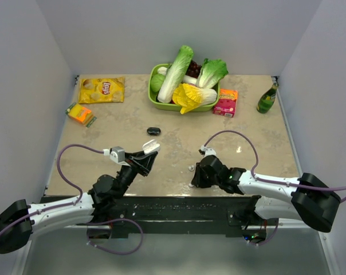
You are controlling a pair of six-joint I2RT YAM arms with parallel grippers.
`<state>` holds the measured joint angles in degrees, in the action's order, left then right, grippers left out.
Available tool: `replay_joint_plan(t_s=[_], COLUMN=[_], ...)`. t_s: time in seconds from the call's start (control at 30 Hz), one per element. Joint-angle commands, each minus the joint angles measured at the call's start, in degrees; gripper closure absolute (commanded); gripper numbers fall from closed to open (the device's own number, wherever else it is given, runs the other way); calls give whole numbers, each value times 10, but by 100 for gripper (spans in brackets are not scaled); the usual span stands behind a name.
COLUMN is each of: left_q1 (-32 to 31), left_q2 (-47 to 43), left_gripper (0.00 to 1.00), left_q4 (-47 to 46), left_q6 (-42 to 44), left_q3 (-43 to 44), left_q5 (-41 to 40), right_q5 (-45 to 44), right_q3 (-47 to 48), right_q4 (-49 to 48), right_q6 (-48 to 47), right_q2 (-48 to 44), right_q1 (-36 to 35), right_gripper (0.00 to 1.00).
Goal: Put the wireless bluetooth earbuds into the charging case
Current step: Pick up the earbud from the center of the board.
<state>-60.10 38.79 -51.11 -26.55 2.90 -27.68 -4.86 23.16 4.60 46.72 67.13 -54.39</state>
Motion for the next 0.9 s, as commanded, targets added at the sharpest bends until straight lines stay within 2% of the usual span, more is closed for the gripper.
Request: replay_joint_plan(t_s=[0.0,0.27,0.47,0.73,0.83,0.87], left_q1=[-3,-3,-3,-1,5,9], left_q2=[-5,-10,-16,-35,-48,-49], left_gripper=[100,100,100,100,100,100], left_q4=[-15,-11,-14,6,2,-2], left_q6=[-11,-13,-14,-10,-12,-14], left_q3=[-82,-84,-89,-85,-91,-95], left_q5=[1,-3,-4,49,97,138], right_q5=[27,25,-20,-42,-29,-23], right_q3=[-10,-8,43,183,243,269], right_q4=[-7,-10,57,163,190,197], right_q6=[7,14,-31,-193,-253,-268], right_q2=[-1,-25,-69,-108,-120,-124], right_q1=[-6,-7,-6,-7,-7,-7], right_gripper=[86,100,100,100,100,100])
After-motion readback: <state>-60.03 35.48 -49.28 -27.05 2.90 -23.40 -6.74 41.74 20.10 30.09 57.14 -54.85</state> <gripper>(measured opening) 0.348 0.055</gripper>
